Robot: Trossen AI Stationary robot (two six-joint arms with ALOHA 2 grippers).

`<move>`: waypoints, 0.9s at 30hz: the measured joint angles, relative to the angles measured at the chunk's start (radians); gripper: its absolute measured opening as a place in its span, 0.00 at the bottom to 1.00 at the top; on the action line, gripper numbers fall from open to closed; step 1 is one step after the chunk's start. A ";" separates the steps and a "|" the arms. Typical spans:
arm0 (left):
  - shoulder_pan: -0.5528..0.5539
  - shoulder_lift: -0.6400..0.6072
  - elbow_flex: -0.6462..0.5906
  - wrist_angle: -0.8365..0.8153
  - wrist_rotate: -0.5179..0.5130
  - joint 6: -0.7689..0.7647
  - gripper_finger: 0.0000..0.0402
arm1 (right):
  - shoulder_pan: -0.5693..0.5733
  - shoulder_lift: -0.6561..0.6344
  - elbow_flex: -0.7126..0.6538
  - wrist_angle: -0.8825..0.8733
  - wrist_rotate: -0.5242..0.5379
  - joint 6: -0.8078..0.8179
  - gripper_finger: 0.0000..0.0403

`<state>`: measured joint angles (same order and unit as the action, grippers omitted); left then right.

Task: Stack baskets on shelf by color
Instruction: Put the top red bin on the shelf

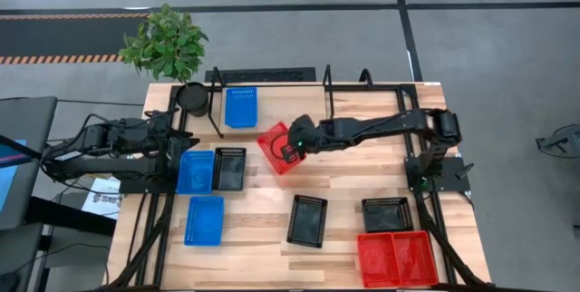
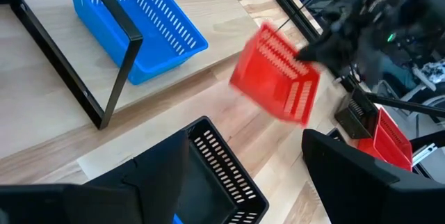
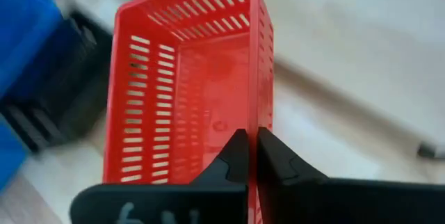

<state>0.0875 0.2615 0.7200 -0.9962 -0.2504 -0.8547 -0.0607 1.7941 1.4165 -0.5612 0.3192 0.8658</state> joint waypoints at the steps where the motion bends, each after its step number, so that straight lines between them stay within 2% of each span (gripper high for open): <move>1: 0.000 0.000 0.000 0.000 0.000 0.000 0.67 | -0.009 -0.011 0.001 0.011 0.016 -0.001 0.04; 5: 0.000 0.000 0.000 0.000 0.000 0.000 0.67 | -0.056 -0.041 0.001 0.038 0.073 -0.003 0.03; 10: 0.000 0.000 0.000 0.005 0.000 0.000 0.67 | -0.135 -0.036 -0.001 0.143 0.081 0.021 0.06; 16: 0.000 0.000 0.000 0.020 -0.009 -0.001 0.67 | -0.224 0.049 0.000 0.297 0.066 0.133 0.06; 27: 0.000 0.000 0.000 0.019 -0.025 -0.002 0.67 | -0.260 0.160 -0.001 0.313 0.042 0.297 0.07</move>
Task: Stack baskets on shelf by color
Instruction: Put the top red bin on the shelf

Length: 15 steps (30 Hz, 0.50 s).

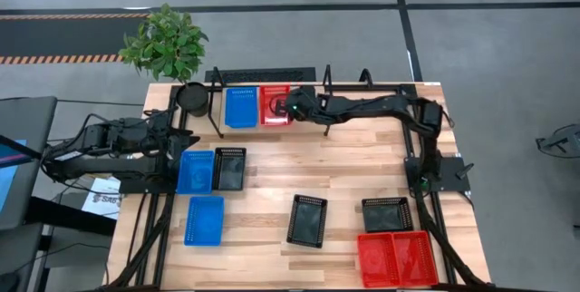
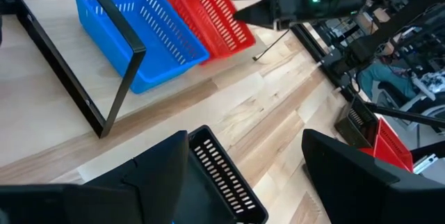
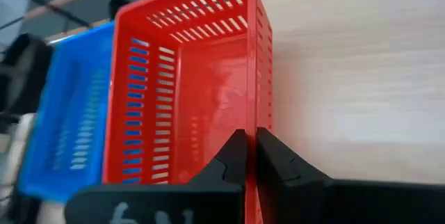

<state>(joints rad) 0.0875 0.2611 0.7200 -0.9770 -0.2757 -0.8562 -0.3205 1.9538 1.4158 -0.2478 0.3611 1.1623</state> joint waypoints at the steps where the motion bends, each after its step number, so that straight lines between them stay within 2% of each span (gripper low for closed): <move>1: 0.000 0.000 0.000 0.000 0.002 0.000 0.67 | -0.003 0.001 0.000 -0.003 0.000 0.002 0.07; 9: 0.000 0.000 0.000 0.000 0.004 0.000 0.67 | -0.020 -0.003 0.000 0.003 -0.017 0.000 0.08; 15: 0.000 0.000 0.000 0.000 0.002 -0.001 0.67 | -0.037 -0.003 0.000 -0.004 -0.028 -0.002 0.13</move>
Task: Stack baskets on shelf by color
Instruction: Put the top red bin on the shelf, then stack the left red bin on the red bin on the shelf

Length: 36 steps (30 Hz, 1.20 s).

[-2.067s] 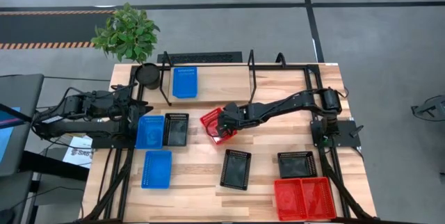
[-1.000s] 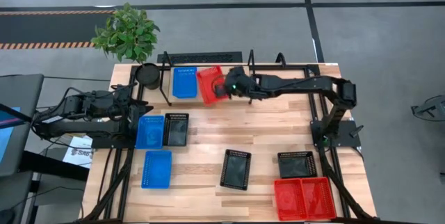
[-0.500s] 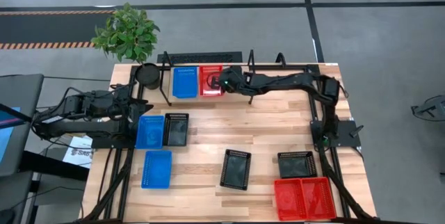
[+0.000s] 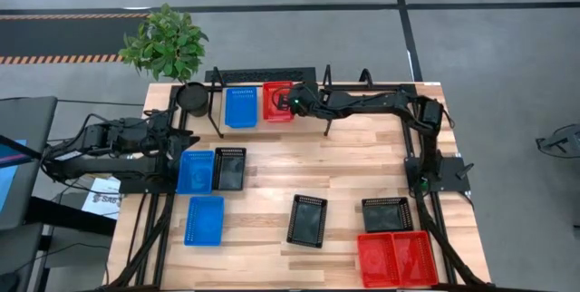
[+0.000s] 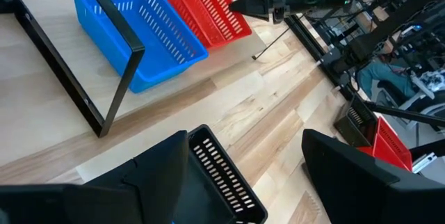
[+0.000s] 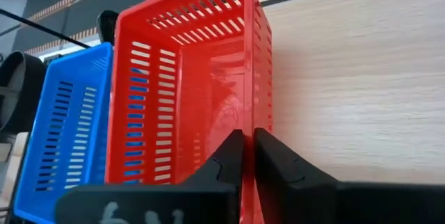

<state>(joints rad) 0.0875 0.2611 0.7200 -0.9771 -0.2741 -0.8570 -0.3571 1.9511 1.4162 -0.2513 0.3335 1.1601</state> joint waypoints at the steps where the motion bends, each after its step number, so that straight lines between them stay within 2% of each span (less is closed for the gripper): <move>1: 0.000 0.000 0.000 0.000 0.000 0.000 0.67 | 0.000 0.000 0.000 -0.001 -0.002 -0.006 0.14; 9: 0.000 0.000 0.000 0.000 0.000 -0.002 0.67 | -0.005 0.000 0.000 -0.001 -0.019 -0.026 0.25; 13: 0.000 0.000 0.000 0.000 0.001 -0.004 0.67 | -0.010 -0.011 0.000 -0.010 -0.021 -0.123 0.31; 18: 0.000 0.000 0.000 -0.001 0.024 -0.004 0.67 | -0.016 -0.130 0.002 -0.054 -0.062 -0.273 0.38; 22: 0.000 0.000 0.000 -0.001 0.034 -0.004 0.67 | 0.013 -0.244 0.001 -0.174 -0.146 -0.389 0.41; 25: 0.000 0.000 0.000 -0.001 0.034 -0.003 0.67 | 0.062 -0.330 0.001 -0.289 -0.200 -0.437 0.42; 29: 0.000 0.000 0.000 -0.001 0.033 0.007 0.67 | 0.157 -0.418 0.001 -0.485 -0.202 -0.447 0.42; 36: 0.000 0.000 0.000 -0.001 0.033 0.007 0.67 | 0.387 -0.476 0.000 -0.791 -0.129 -0.251 0.42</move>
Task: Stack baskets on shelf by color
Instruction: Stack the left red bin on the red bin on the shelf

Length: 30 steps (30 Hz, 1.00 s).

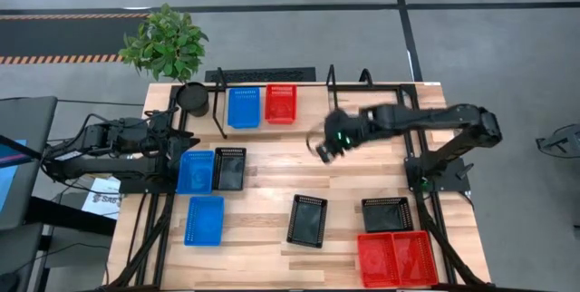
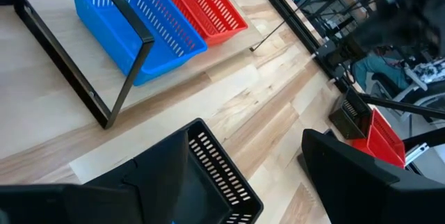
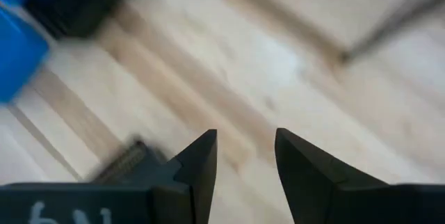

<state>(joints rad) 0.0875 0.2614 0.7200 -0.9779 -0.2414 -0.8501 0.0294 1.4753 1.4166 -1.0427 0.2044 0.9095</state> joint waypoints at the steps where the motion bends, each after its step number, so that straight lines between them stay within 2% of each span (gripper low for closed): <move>1: 0.000 0.000 0.000 0.000 0.000 0.000 0.67 | 0.036 0.002 0.000 -0.042 0.010 0.042 0.42; 4: 0.000 0.000 0.000 0.000 -0.001 0.000 0.67 | 0.143 0.030 0.000 -0.146 0.018 0.159 0.43; 8: 0.000 0.000 0.000 0.000 -0.001 0.000 0.67 | 0.261 0.083 -0.001 -0.193 0.005 0.241 0.46; 11: 0.000 0.000 0.000 0.000 -0.002 0.002 0.67 | 0.325 0.121 -0.001 -0.249 0.002 0.236 0.49; 16: 0.000 0.000 0.000 0.000 -0.002 0.008 0.67 | 0.395 0.180 -0.001 -0.496 -0.006 0.225 0.51; 18: 0.000 0.000 0.000 0.000 -0.002 0.008 0.67 | 0.410 0.183 -0.005 -0.528 -0.025 0.211 0.51; 24: 0.000 0.000 0.000 -0.001 -0.002 0.011 0.67 | 0.471 0.099 -0.069 -0.350 -0.106 0.153 0.48; 30: 0.000 0.000 0.000 -0.003 -0.008 0.021 0.67 | 0.530 0.047 -0.109 -0.103 -0.092 0.271 0.49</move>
<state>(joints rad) 0.0875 0.2613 0.7200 -0.9806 -0.2494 -0.8290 0.5592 1.5223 1.3075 -1.1462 0.1120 1.1804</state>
